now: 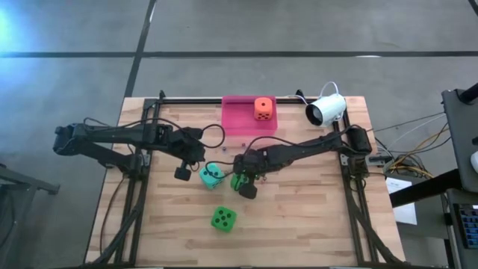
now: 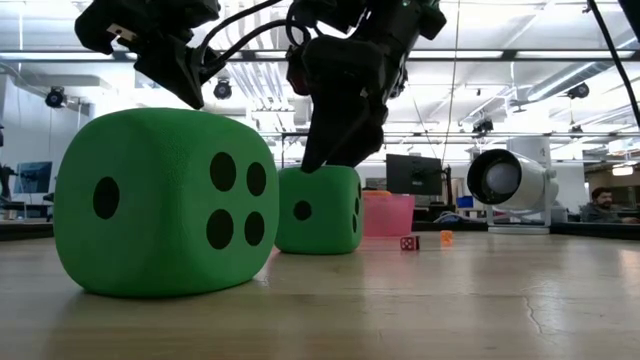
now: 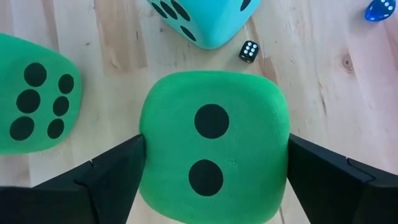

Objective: Pick & Place Dice
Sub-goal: Put the top large green dice into the the pink bin

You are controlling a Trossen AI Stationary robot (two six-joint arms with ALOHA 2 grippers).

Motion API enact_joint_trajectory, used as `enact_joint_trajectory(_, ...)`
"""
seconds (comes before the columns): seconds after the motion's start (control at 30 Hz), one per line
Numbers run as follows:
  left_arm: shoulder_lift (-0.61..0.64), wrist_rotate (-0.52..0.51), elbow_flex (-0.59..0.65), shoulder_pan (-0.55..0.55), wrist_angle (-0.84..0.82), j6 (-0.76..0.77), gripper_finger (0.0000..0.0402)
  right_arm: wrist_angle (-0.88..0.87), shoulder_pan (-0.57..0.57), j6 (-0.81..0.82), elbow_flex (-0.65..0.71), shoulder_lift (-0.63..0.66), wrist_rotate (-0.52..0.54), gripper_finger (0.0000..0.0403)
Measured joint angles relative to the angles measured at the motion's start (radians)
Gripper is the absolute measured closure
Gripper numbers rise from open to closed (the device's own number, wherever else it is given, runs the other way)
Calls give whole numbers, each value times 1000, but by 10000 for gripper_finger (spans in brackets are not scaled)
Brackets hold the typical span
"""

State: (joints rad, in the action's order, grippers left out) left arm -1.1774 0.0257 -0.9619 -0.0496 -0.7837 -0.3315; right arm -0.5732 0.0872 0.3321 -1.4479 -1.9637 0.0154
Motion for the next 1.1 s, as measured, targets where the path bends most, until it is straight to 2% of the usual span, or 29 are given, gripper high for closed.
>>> enact_joint_trajectory(0.57, 0, 0, 0, 0, -3, 2, 394, -17, -13, -57, 1, 71, 17, 50)
enact_joint_trajectory(1.1, 0, 0, 0, 0, -3, -1, 394, -78, -118, -108, -1, 102, 15, 76)
